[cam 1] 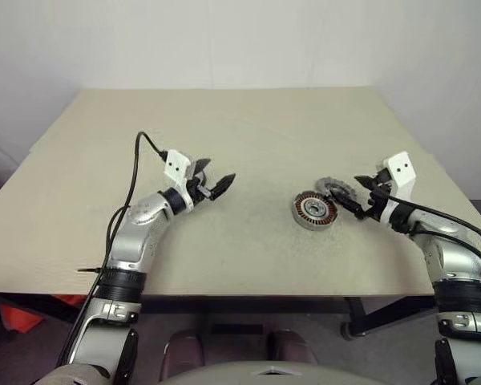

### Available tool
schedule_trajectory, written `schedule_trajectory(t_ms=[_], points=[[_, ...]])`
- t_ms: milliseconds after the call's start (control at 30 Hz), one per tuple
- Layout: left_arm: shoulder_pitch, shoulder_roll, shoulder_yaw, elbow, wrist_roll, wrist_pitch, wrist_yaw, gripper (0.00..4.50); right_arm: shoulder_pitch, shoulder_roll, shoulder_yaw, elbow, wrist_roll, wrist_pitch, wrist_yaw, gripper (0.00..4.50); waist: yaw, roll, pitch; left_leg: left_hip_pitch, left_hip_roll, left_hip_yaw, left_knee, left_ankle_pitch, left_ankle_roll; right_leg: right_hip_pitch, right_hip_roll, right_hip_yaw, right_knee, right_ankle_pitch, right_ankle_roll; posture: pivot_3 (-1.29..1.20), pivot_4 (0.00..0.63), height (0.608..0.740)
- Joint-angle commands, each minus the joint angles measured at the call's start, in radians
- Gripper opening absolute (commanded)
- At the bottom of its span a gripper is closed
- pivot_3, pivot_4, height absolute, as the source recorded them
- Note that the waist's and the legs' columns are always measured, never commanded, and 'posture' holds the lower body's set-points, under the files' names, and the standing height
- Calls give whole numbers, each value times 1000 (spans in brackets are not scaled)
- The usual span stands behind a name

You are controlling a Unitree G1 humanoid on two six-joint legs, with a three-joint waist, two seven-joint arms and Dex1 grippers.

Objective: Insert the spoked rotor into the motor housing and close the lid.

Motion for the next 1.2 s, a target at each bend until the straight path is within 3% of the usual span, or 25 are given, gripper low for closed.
schedule_trajectory(t_ms=[33,1200], points=[[-10,5,10,-14,-6,-15,-6,4486,-3,-4,1,-56,18,-4,16,4500,0,0,0,0,0,0,0,0,0,0,0,0,0,0,0,0,0,740],[13,11,-7,-24,-8,15,-45,4486,3,-28,16,-77,-4,-2,76,4500,-1,0,0,0,0,0,-3,0,0,0,0,-1,-1,0,0,0,0,740]])
